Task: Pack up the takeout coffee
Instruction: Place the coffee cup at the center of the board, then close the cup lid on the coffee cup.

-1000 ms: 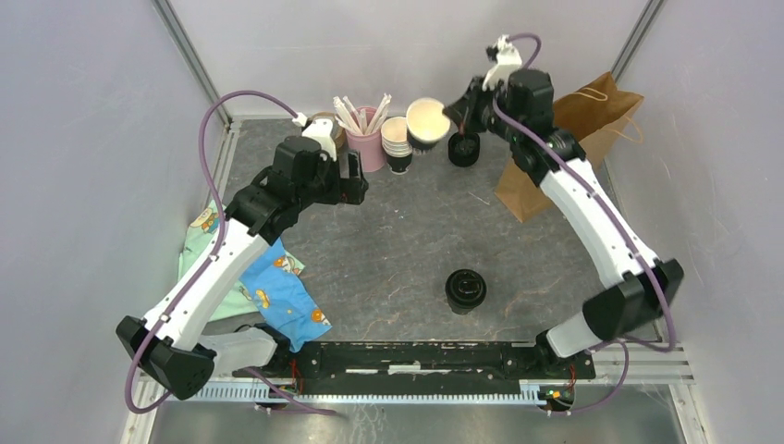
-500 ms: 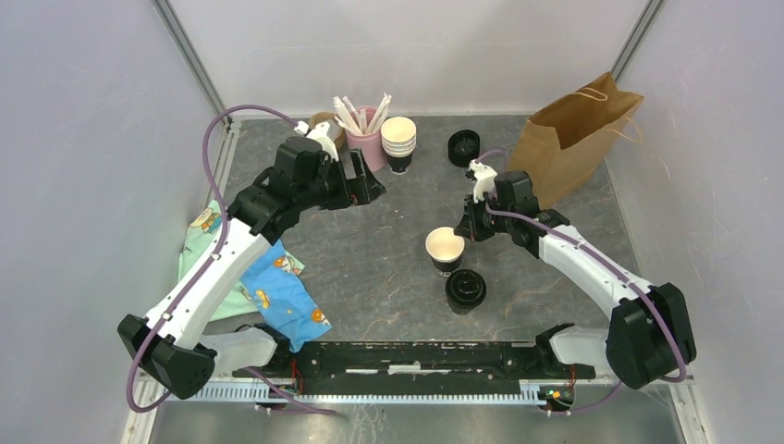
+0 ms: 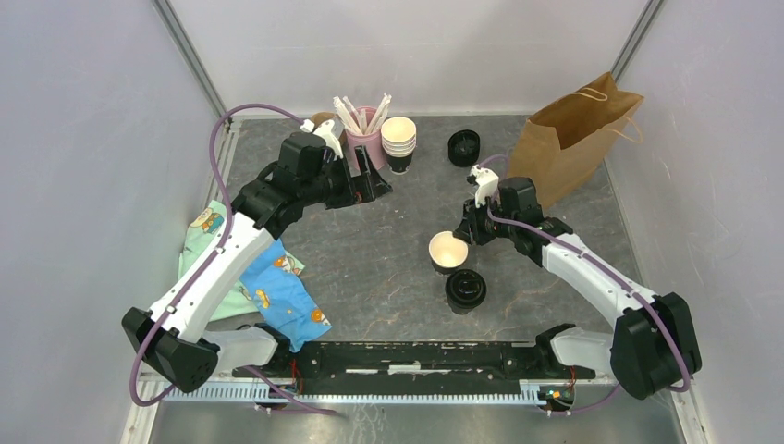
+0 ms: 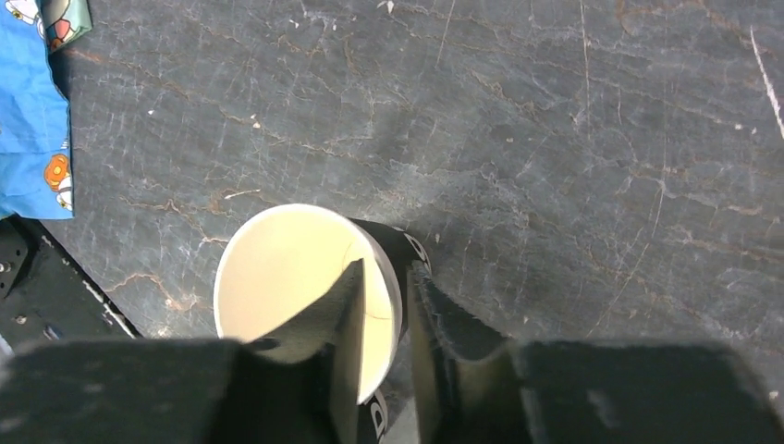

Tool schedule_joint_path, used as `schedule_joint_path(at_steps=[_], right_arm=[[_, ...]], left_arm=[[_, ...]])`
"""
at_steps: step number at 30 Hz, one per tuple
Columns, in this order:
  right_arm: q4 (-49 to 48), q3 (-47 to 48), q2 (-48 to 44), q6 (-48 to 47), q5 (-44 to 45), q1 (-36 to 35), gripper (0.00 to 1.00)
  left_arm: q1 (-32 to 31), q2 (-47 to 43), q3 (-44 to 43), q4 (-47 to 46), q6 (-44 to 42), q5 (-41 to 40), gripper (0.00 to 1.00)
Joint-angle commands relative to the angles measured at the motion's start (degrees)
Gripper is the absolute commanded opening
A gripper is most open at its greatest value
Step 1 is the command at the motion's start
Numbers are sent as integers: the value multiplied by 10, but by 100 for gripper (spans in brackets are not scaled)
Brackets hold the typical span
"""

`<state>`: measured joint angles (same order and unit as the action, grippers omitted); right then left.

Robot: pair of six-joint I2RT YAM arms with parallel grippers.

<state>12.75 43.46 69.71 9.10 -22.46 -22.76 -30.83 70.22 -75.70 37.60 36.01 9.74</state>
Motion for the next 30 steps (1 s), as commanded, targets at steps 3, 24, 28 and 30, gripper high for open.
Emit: schedule_joint_path(at_steps=[3, 24, 28, 30], right_arm=[[36, 73, 1, -32, 54, 0, 41], [178, 586, 413, 15, 450, 1, 67], [172, 652, 483, 23, 507, 1, 71], [173, 685, 517, 22, 541, 3, 72]], left_arm=[[2, -13, -10, -3, 13, 15, 100], [2, -7, -21, 69, -132, -30, 100], [3, 6, -42, 92, -170, -47, 100], [3, 14, -50, 103, -187, -51, 100]])
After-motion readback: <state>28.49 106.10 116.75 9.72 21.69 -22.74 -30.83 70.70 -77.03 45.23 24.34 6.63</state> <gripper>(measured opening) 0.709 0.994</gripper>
